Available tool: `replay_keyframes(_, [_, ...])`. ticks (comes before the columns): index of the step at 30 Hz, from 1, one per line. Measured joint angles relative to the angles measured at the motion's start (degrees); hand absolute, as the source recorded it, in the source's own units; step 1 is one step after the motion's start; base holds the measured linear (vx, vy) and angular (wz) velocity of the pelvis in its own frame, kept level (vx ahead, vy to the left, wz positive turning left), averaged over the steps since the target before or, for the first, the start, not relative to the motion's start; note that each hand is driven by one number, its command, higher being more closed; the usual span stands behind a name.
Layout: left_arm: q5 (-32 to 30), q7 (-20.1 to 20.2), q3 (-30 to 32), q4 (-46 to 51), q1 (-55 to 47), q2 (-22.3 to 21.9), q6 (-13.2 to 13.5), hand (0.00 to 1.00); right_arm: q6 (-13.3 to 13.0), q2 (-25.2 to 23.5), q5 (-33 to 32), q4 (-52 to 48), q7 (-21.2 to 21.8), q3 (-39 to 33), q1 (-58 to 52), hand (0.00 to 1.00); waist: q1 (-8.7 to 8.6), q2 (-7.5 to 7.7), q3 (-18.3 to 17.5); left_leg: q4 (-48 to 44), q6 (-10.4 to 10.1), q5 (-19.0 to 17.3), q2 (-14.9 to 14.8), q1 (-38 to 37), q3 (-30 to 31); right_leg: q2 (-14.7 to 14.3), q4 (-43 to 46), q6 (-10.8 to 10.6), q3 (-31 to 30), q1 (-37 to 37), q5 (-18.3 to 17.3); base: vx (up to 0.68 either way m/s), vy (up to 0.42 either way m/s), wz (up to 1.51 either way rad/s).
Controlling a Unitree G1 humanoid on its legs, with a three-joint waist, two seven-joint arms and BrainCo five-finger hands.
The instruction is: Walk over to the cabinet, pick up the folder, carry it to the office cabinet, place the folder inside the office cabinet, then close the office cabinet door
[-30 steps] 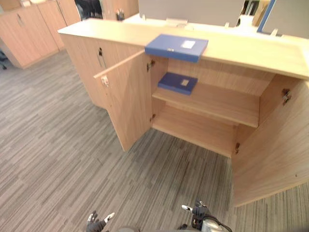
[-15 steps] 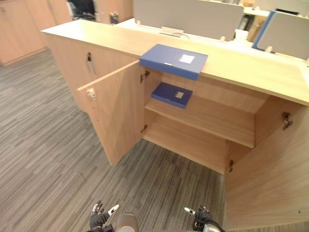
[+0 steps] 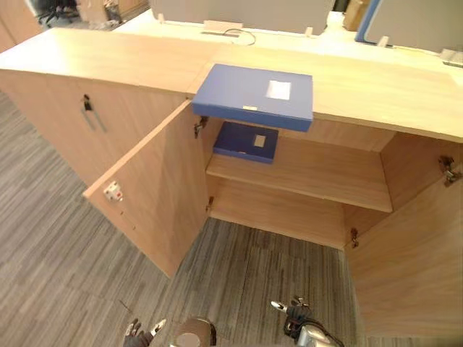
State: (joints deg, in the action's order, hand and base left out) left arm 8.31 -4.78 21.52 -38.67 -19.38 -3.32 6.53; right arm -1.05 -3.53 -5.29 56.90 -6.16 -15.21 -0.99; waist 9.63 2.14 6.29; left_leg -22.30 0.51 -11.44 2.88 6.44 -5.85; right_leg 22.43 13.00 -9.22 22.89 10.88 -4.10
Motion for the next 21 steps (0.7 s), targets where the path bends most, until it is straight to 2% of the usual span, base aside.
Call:
replay_keyframes(2, [0.0, 0.0, 0.0, -0.3, -0.1, 0.0, 0.0, 0.00, 0.2, 0.2, 0.3, 0.2, 0.4, -1.3, -1.0, 0.00, -0.27, -0.66, -0.6, 4.9, 0.8, 0.7, 1.8, -4.1, -0.1, 3.7, 10.0, 0.3, -1.2, -4.2, 0.2, 0.09, 0.128, -0.34])
replay_keyframes(3, [0.0, -0.1, 0.0, -0.9, -0.1, 0.0, 0.2, 0.00, 0.3, 0.6, 0.8, 0.4, 0.4, -1.5, -1.6, 0.00, -0.80, -0.75, -0.7, 6.4, 1.2, 1.0, 2.4, -5.6, -0.1, 5.5, 14.1, 1.2, -1.0, -5.7, 0.8, 0.06, 0.097, -0.06])
replay_keyframes(5, [0.0, -0.2, 0.0, -3.6, 0.0, 0.0, 0.3, 0.00, 0.4, 1.3, 0.9, 1.4, 0.4, -1.6, -2.3, 0.00, -1.73, -1.27, -1.6, 8.8, 2.0, 1.5, 2.8, -7.8, -0.6, 7.3, 19.5, 5.4, -0.3, -7.9, 1.9, 0.06, 0.078, -0.10])
replay_keyframes(6, [0.3, -0.7, 0.4, -5.0, 0.0, 0.1, 0.4, 0.00, 0.4, 1.4, 1.0, 1.5, 0.4, -1.5, -2.4, 0.00, -2.20, -1.46, -2.1, 10.3, 2.4, 1.9, 2.3, -8.8, -0.7, 7.2, 21.3, 5.4, 0.8, -8.9, -0.5, 0.06, 0.023, -0.23])
replay_keyframes(7, [0.3, -0.9, 0.3, -5.7, 0.1, 0.2, 0.7, 0.00, 0.4, 1.2, 1.1, 1.9, 0.5, -1.4, -2.1, 0.00, -2.38, -1.66, -2.1, 11.3, 2.3, 2.1, 1.7, -9.6, -0.5, 6.1, 22.3, 4.8, 0.9, -10.1, -3.5, 0.06, -0.045, -0.26])
replay_keyframes(8, [0.3, -1.2, 0.2, -6.7, 0.6, 0.4, 0.7, 0.00, 0.3, 1.3, 1.9, 2.0, 0.6, -1.3, -1.6, 0.00, -2.77, -2.07, -1.8, 12.6, 2.2, 2.2, -0.1, -10.6, -0.3, 2.7, 24.1, 4.5, 1.1, -13.0, -7.9, 0.03, -0.056, -0.21])
replay_keyframes(10, [0.4, -1.3, 0.1, -8.2, 1.6, 1.0, 0.8, 0.00, 0.0, 1.4, 1.9, 1.8, 0.6, -0.8, -0.8, 0.00, -3.34, -2.14, -0.8, 14.0, 2.0, 1.5, -2.9, -12.2, -0.2, -2.3, 25.7, 5.3, 3.6, -17.3, -10.3, 0.01, -0.151, -0.10])
replay_keyframes(11, [0.5, -1.4, 0.1, -8.5, 2.4, 1.4, 0.8, 0.00, -0.4, 1.3, 1.8, 1.3, 0.6, -0.4, -0.7, 0.00, -3.33, -1.73, 0.1, 14.5, 1.3, 1.1, -3.9, -13.6, -0.1, -4.4, 25.0, 5.6, 5.9, -19.5, -10.2, 0.02, -0.235, -0.01])
replay_keyframes(12, [0.5, -1.4, 0.2, -8.5, 2.4, 1.5, 0.8, 0.00, -0.6, 1.2, 1.8, 1.1, 0.6, -0.4, -0.7, 0.00, -3.32, -1.46, 0.3, 14.7, 1.0, 0.9, -4.0, -14.0, -0.1, -5.0, 23.8, 5.8, 6.5, -20.1, -10.0, 0.04, -0.223, 0.15])
replay_keyframes(13, [0.5, -1.3, 0.3, -8.3, 2.5, 2.0, 1.0, 0.00, -0.9, 1.1, 1.7, 1.2, 0.6, -0.1, -0.5, 0.00, -3.32, -0.38, 0.7, 14.8, 0.0, 0.3, -3.5, -15.1, 0.3, -6.4, 18.2, 7.7, 7.2, -20.8, -8.2, 0.10, -0.242, 0.44])
replay_keyframes(14, [0.3, -1.4, 0.5, -8.4, 2.7, 2.4, 1.4, 0.00, -0.9, 1.3, 1.6, 1.2, 0.7, 0.7, -0.9, 0.00, -3.62, 0.84, 0.9, 14.6, -0.9, -0.3, -2.2, -15.7, 2.4, -6.5, 15.4, 11.4, 6.6, -20.9, -4.3, 0.15, -0.237, 0.56])
replay_keyframes(15, [0.2, -1.4, 0.4, -8.8, 3.0, 1.7, 1.1, 0.00, -1.0, 2.1, 1.7, 1.3, 0.7, 0.8, -0.9, 0.00, -3.69, 0.07, 0.3, 14.8, -0.3, -0.7, -2.4, -15.8, 3.5, -6.7, 15.1, 10.7, 7.8, -20.7, -4.7, 0.19, -0.256, 0.59])
replay_keyframes(16, [0.0, -1.4, 1.0, -8.3, 3.1, 0.0, 1.3, 0.00, -0.8, 2.6, 1.7, 1.3, 0.7, 0.7, -0.7, 0.00, -3.67, -1.62, 0.0, 15.0, -1.0, -1.2, -3.8, -15.3, 5.3, -8.3, 13.8, 10.3, 9.4, -20.1, -6.2, 0.21, -0.181, 0.44])
replay_keyframes(17, [-0.2, -1.4, 0.4, -8.3, 3.2, 0.1, 1.1, 0.00, -0.9, 2.1, 1.7, 1.3, 0.9, 0.7, -0.6, 0.00, -3.66, -2.21, 0.0, 14.8, -1.8, -1.8, -5.3, -14.8, 6.5, -9.6, 13.3, 10.4, 10.8, -19.6, -7.5, 0.20, -0.177, 0.36])
replay_keyframes(19, [-0.3, -1.4, -0.2, -7.7, 3.4, 0.1, 0.6, 0.00, -0.9, 1.9, 1.7, 1.3, 1.0, 0.6, -0.5, 0.00, -3.81, -2.41, -0.1, 11.7, -2.9, -3.2, -7.9, -13.0, 8.5, -12.5, 11.5, 10.8, 13.1, -18.2, -8.7, 0.23, -0.190, 0.37])
replay_keyframes(20, [-0.2, -1.3, -0.6, -7.0, 3.5, 0.1, 0.4, 0.00, -0.8, 1.6, 1.7, 1.2, 1.0, 0.4, -0.8, 0.00, -3.84, -2.70, -0.2, 7.6, -4.4, -4.3, -9.7, -11.5, 10.3, -14.8, 9.2, 11.0, 14.7, -16.0, -9.1, 0.25, -0.192, 0.38])
replay_keyframes(21, [-0.1, -1.2, -0.7, -6.5, 3.4, 0.2, 0.4, 0.00, -0.9, 1.4, 1.6, 1.2, 1.0, 0.2, -0.9, 0.00, -3.83, -2.59, -0.1, 5.2, -5.0, -4.9, -10.4, -10.9, 10.8, -15.9, 8.1, 11.0, 15.1, -14.9, -9.1, 0.25, -0.159, 0.30])
